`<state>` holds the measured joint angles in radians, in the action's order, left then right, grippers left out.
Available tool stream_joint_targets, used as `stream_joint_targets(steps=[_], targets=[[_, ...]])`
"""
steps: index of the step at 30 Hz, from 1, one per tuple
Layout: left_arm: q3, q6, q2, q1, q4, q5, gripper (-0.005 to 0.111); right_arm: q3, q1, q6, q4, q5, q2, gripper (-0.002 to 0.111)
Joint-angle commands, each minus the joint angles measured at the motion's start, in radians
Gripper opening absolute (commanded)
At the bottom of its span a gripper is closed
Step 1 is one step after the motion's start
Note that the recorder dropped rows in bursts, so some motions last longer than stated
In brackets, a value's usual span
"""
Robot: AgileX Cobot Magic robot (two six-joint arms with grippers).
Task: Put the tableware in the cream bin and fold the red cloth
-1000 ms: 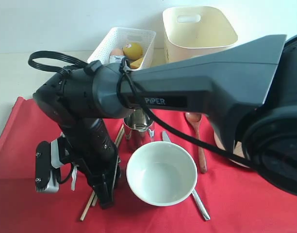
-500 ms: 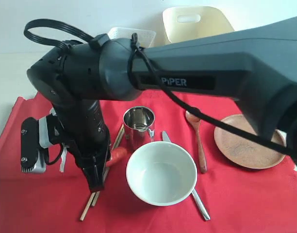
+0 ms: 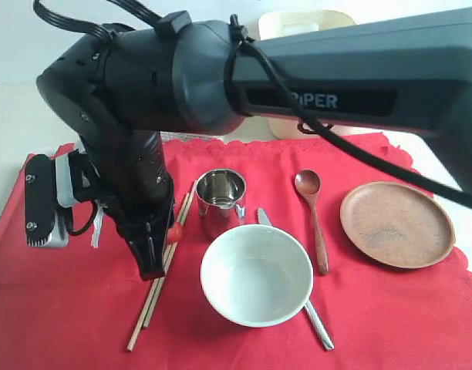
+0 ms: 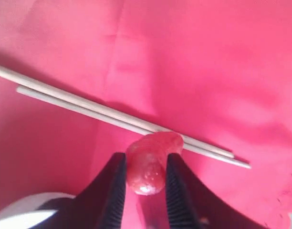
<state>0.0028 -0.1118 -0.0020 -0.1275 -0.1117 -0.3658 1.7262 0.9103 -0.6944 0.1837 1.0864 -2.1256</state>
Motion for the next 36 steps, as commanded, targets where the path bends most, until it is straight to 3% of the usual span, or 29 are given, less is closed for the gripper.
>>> stream_joint_targets(steps=[1,18,22,26,30,36], targets=[[-0.003,0.006,0.002,-0.005,0.002,0.010,0.000,-0.004,0.000,0.026,0.039,-0.013,0.032,0.000],[-0.003,0.006,0.002,-0.005,0.002,0.010,0.000,-0.002,-0.044,0.143,0.073,-0.097,0.060,0.000],[-0.003,0.006,0.002,-0.005,0.002,0.010,0.000,-0.002,-0.044,0.321,0.047,-0.104,0.033,0.000],[-0.003,0.006,0.002,-0.005,0.002,0.010,0.000,-0.004,-0.044,0.624,0.069,-0.158,0.005,0.007],[-0.003,0.006,0.002,-0.005,0.002,0.010,0.000,-0.004,-0.044,0.785,0.078,-0.140,-0.006,0.011],[-0.003,0.006,0.002,-0.005,0.002,0.010,0.000,-0.004,-0.044,0.827,0.053,-0.055,-0.006,0.012]])
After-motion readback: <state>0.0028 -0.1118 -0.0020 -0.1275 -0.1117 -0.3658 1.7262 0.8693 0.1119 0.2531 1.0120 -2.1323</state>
